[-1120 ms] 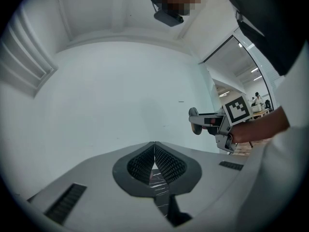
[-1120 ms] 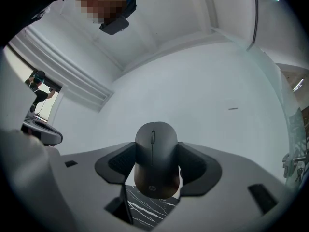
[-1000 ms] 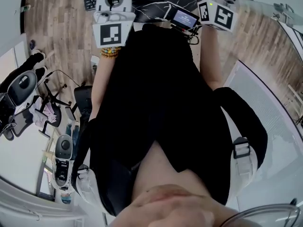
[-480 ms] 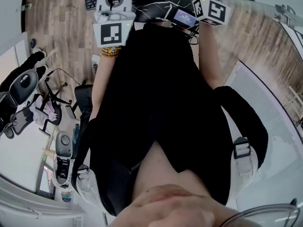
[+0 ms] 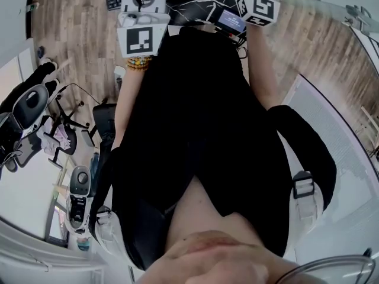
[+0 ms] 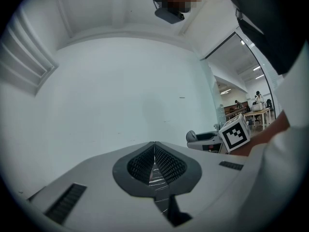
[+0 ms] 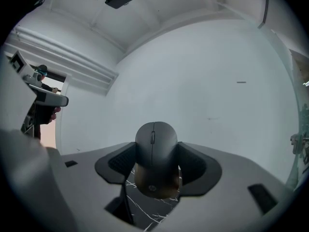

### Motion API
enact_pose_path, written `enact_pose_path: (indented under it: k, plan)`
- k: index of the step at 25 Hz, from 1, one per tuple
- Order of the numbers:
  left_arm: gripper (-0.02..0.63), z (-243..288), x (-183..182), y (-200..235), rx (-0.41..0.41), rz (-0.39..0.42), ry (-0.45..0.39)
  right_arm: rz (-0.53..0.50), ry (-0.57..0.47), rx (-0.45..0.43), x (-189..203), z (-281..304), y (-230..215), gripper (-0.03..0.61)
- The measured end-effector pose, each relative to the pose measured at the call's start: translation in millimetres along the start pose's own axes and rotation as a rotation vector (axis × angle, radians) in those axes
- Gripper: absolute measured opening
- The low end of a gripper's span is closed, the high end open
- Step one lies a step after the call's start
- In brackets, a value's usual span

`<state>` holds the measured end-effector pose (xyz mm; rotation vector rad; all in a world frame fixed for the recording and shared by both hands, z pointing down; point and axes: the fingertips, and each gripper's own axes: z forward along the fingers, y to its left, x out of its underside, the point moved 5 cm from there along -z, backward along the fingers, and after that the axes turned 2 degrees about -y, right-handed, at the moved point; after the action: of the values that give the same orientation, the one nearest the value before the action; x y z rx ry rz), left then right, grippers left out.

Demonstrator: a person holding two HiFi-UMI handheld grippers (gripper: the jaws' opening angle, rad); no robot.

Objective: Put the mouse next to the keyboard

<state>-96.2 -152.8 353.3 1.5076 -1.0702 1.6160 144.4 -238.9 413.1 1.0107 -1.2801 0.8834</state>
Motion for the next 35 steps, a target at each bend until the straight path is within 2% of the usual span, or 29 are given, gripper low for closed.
enact_pose_path:
  k: [18,35]
  plan:
    - [0.014,-7.5,10.9,4.0,-0.009,-0.017,0.016,0.013,0.175,0.0,87.3,6.4,4.5,0.284]
    - [0.014,-10.2,19.6,4.3,-0.008,-0.016,0.038,0.045,0.246,0.004,136.3,2.7,8.3,0.282]
